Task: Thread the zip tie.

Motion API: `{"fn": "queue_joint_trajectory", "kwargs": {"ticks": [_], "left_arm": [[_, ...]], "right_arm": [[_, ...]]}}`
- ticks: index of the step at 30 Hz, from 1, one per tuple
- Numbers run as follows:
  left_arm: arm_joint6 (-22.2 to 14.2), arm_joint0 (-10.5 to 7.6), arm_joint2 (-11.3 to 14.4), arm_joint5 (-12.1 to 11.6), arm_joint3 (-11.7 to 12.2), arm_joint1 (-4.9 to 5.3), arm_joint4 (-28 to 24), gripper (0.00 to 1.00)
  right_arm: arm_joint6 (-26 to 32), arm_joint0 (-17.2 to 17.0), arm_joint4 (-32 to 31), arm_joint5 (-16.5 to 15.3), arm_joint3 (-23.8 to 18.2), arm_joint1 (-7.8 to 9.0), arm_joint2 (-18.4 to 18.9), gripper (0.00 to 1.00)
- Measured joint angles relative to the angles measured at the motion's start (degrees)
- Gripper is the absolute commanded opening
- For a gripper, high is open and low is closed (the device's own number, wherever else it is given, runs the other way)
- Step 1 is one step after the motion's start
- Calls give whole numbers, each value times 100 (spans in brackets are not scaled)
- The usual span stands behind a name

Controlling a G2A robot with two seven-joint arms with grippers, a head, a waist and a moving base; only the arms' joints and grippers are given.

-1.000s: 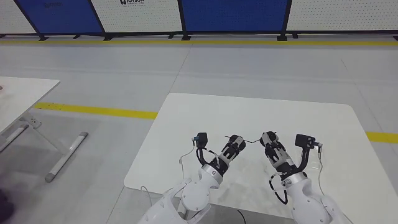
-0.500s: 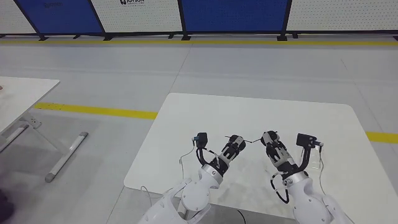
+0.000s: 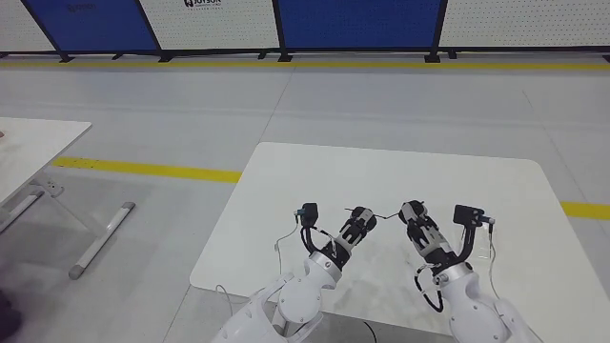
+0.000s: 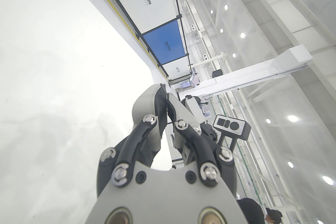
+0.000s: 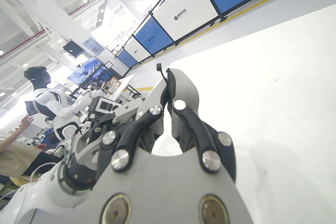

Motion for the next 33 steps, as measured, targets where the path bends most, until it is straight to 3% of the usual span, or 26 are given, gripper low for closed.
{"fn": "queue_joint_trajectory", "kwargs": {"ticks": [33], "left_arm": [[0,0,0,0,0,0,0,0]], "right_arm": [[-121,-13,-164,29,13,-58,-56,0]]}}
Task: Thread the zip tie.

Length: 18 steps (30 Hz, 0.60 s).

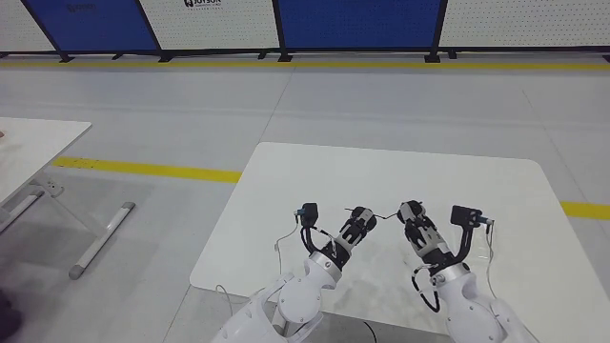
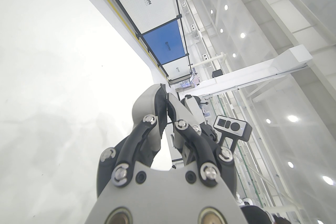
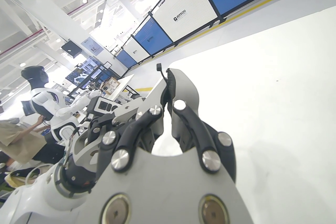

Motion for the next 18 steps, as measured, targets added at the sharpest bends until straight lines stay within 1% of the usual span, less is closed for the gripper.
{"fn": "queue_joint_trajectory", "kwargs": {"ticks": [9,18], "left_arm": [[0,0,0,0,0,0,0,0],[0,0,0,0,0,0,0,0]], "right_arm": [[-19,-23,18,-3,9,-22,30,0],[70,32,66,-26,116,-57,-47,0]]}}
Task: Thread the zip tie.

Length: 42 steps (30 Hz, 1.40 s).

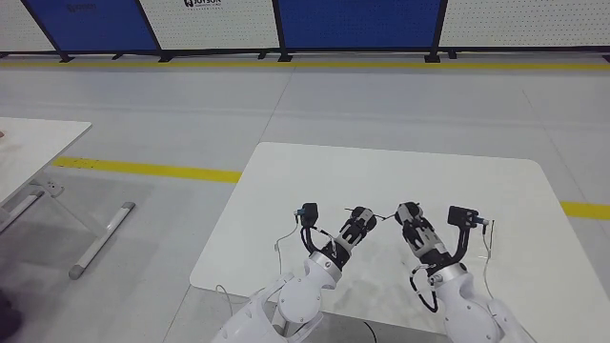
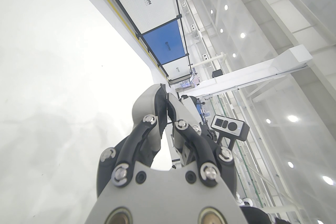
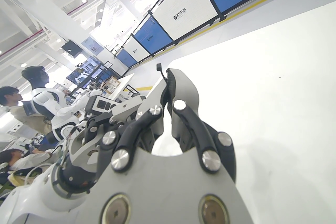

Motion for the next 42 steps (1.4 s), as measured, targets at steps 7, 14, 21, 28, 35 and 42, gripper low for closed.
{"fn": "queue_joint_trajectory", "kwargs": {"ticks": [7,14,21,28,35,42], "left_arm": [[0,0,0,0,0,0,0,0],[0,0,0,0,0,0,0,0],[0,0,0,0,0,0,0,0],[0,0,0,0,0,0,0,0],[0,0,0,0,0,0,0,0],[0,0,0,0,0,0,0,0]], "right_arm": [[-79,81,208,-127,172,-49,-94,0],[-323,61,23,-64,201,-66,-49,0],[-505,-199,-176,3,-77,-45,144,0],[-503,-308,-314,-37,-213,-51,119,0],[-539,-257,-374,-52,-145,-75,88,0],[-512,-176,-346,-36,-23,-110,13,0]]}}
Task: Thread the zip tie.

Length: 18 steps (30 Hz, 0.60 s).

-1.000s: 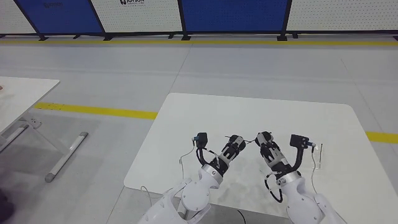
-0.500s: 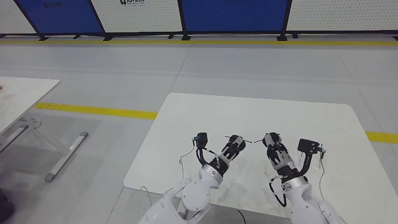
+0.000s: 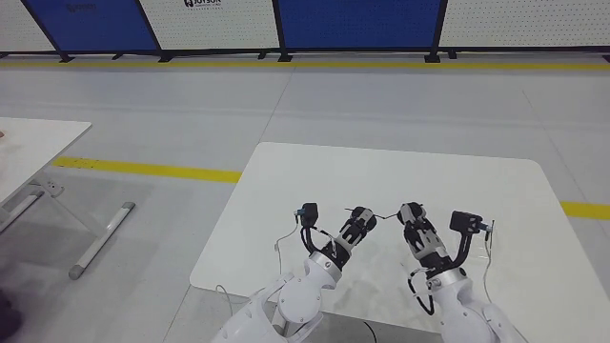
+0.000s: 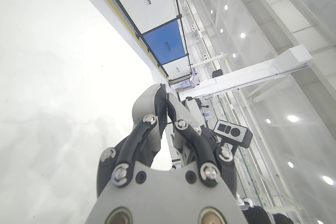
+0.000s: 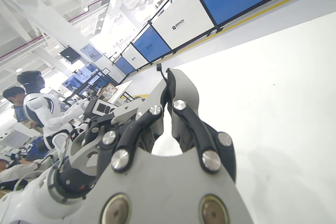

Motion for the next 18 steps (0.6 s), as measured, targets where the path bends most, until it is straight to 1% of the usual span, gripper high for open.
{"fn": "queue_joint_trajectory", "kwargs": {"ticks": [6,18], "left_arm": [[0,0,0,0,0,0,0,0],[0,0,0,0,0,0,0,0]], "right_arm": [[-22,19,4,25,26,-23,-25,0],[-44,-55,63,-27,-13,-41,58,0]]}}
